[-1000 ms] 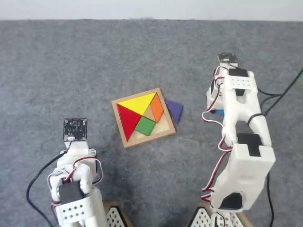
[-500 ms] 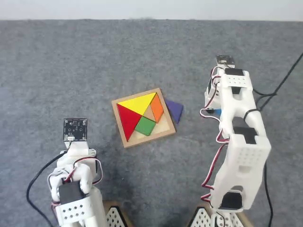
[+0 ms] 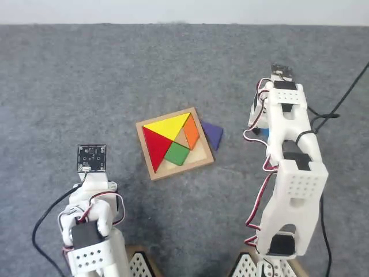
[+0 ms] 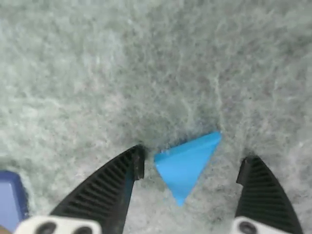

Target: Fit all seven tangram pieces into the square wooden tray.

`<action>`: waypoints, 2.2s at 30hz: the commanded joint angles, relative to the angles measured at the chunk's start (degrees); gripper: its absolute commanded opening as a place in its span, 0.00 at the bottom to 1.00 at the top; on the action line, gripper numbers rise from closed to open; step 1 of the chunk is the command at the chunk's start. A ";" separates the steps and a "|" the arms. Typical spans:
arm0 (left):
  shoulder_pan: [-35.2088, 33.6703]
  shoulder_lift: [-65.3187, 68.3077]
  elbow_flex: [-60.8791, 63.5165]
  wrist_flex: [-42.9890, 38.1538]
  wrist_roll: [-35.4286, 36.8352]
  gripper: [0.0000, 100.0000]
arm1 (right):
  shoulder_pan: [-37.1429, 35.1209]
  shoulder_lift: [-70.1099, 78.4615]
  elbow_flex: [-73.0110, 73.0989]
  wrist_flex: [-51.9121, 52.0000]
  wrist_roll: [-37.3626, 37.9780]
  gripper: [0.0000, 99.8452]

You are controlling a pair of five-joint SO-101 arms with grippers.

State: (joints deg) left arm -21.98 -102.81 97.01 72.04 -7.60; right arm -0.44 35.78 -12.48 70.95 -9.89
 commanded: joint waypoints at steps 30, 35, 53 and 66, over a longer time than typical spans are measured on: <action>-0.18 -1.05 -0.48 0.26 -0.53 0.02 | -10.07 -31.08 -1.49 12.26 -0.97 0.14; -0.18 -1.05 -0.48 0.26 -0.53 0.02 | -6.81 -31.69 5.63 8.04 -0.97 0.16; -0.18 -1.05 -0.48 0.26 -0.53 0.02 | -1.19 -0.84 -5.63 2.42 -0.79 0.22; -0.18 -1.05 -0.48 0.26 -0.53 0.02 | 0.40 1.10 -6.59 2.51 -0.88 0.07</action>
State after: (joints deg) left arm -21.98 -102.81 97.01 72.04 -7.60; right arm -0.88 37.36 -16.53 72.79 -10.24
